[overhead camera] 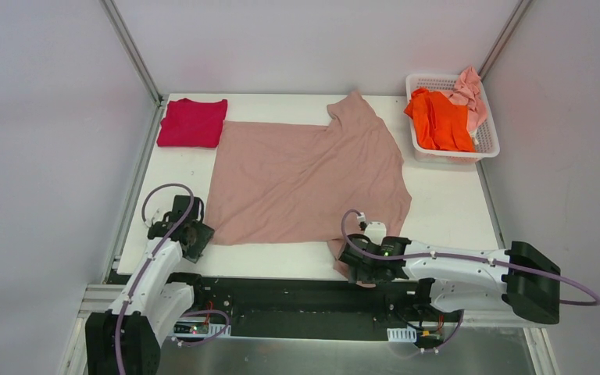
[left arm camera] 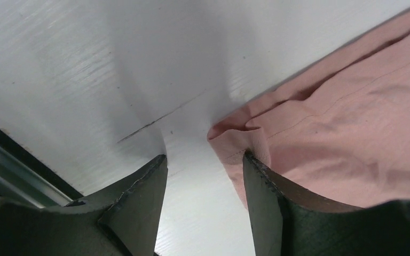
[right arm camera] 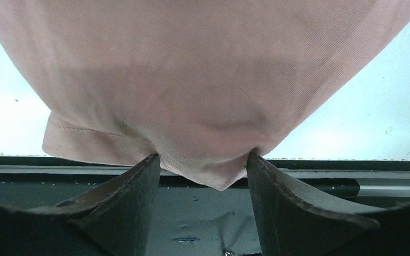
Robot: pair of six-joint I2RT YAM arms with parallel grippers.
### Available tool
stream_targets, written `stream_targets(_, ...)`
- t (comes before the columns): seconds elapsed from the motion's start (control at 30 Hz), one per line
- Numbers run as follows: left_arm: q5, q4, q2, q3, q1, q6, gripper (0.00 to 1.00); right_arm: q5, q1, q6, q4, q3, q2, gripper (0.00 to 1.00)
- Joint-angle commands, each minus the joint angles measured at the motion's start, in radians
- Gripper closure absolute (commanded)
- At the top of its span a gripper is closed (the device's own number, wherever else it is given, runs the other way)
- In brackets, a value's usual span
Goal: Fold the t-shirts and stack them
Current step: Grab the side of the flattened tshirt closest away from the robot with both arms, then fold the flattened tshirt in 1/3 of the way
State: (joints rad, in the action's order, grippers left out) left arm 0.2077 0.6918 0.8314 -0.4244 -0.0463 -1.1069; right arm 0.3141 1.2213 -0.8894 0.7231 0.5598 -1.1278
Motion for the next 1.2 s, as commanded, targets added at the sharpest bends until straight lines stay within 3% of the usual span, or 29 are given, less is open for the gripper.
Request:
stream_targets(0.0,-0.024,-0.078,0.051,0.024,-0.005,0.013,0.49,0.049,-0.006,-0.017,-0.039,-0.002,-0.058,0.38)
stream_targets(0.1,-0.014,-0.091,0.071,0.024,-0.004,0.014,0.56,0.056,-0.012,-0.023,-0.043,-0.001,-0.084,0.41)
stream_targets(0.2,-0.021,-0.107,0.079,0.031,-0.004,0.016,0.71,0.066,-0.013,-0.028,-0.042,-0.003,-0.093,0.47)
stream_targets(0.3,-0.021,-0.113,0.074,0.038,-0.004,0.015,1.00,0.074,-0.016,-0.032,-0.048,-0.006,-0.093,0.65)
stream_targets(0.5,-0.009,-0.112,0.031,0.030,-0.004,0.038,1.00,0.091,-0.019,-0.040,0.003,0.014,-0.043,1.00)
stream_targets(0.77,-0.024,-0.112,-0.035,0.013,-0.004,0.054,1.00,0.050,-0.073,0.008,0.104,0.075,0.048,1.00)
stream_targets(1.17,-0.012,-0.113,0.022,-0.123,-0.004,0.069,1.00,-0.015,-0.314,0.225,0.108,0.248,0.043,1.00)
